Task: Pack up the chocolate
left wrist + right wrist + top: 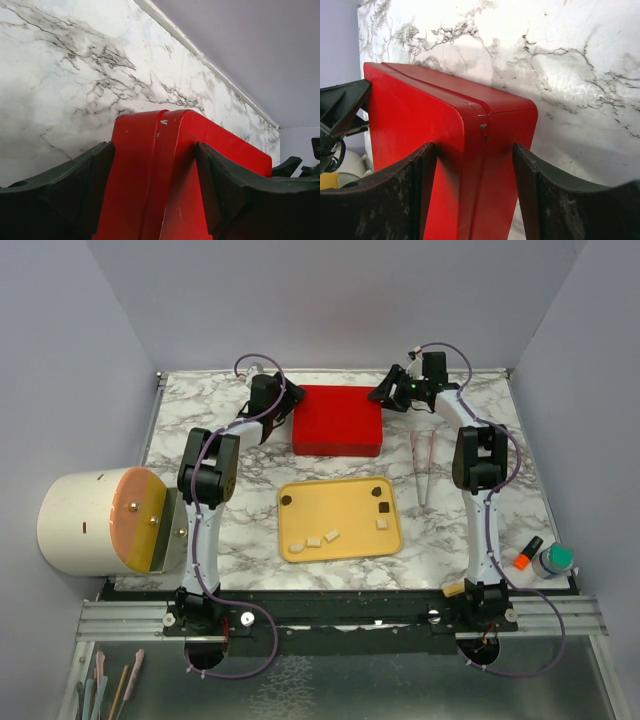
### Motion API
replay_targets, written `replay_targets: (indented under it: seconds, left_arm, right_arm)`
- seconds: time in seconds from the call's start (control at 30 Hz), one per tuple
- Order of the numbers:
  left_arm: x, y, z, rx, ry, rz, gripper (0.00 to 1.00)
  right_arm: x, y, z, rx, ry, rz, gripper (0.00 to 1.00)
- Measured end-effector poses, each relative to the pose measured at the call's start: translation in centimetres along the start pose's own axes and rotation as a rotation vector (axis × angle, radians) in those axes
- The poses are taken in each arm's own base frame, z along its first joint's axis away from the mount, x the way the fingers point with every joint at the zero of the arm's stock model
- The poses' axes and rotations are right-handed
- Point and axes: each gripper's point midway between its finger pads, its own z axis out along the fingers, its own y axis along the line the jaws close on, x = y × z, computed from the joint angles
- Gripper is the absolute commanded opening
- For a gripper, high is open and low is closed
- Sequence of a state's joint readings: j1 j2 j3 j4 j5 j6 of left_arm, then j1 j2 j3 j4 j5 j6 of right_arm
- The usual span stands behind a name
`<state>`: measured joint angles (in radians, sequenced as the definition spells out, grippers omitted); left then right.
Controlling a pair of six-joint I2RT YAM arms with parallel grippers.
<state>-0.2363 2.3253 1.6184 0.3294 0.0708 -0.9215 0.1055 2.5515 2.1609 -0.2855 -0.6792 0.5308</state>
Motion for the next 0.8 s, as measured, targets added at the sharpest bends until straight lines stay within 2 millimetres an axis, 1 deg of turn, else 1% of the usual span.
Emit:
replay_targets:
  seconds: [0.17, 0.23, 0.27, 0.37, 0.47, 0.57, 0.63, 0.7, 0.8]
  left_arm:
    - [0.1, 0.3, -0.8, -0.007, -0.003, 0.031, 0.74]
    - [0.1, 0.5, -1.5, -0.018, -0.005, 0.049, 0.74]
    - [0.1, 0.6, -1.7, -0.022, -0.006, 0.058, 0.74]
    - [-0.1, 1.0, -2.7, -0.043, -0.017, 0.088, 0.75]
    - [-0.6, 1.2, -3.8, -0.069, -0.030, 0.126, 0.77]
    - [-1.6, 0.9, -5.0, -0.082, -0.056, 0.167, 0.79]
    - [-2.8, 0.0, -6.0, -0.078, -0.088, 0.198, 0.80]
    - [-4.2, -1.2, -7.2, -0.066, -0.126, 0.235, 0.80]
    - [-6.1, -2.6, -9.2, -0.052, -0.186, 0.303, 0.81]
  right_arm:
    - [0.2, 0.4, -0.1, -0.002, 0.001, -0.014, 0.67]
    - [0.2, 0.5, -0.2, 0.000, 0.001, -0.020, 0.68]
    - [0.3, 0.6, -0.2, 0.002, 0.001, -0.025, 0.71]
    - [0.3, 0.9, -0.4, 0.011, -0.001, -0.043, 0.72]
    - [-0.5, 1.5, -1.0, 0.019, -0.022, -0.077, 0.72]
    - [-1.7, 2.8, -1.9, 0.023, -0.056, -0.125, 0.73]
    - [-2.6, 3.9, -2.8, 0.026, -0.085, -0.162, 0.73]
    - [-3.5, 5.0, -4.0, 0.036, -0.118, -0.199, 0.73]
    - [-4.7, 6.8, -6.5, 0.066, -0.180, -0.267, 0.74]
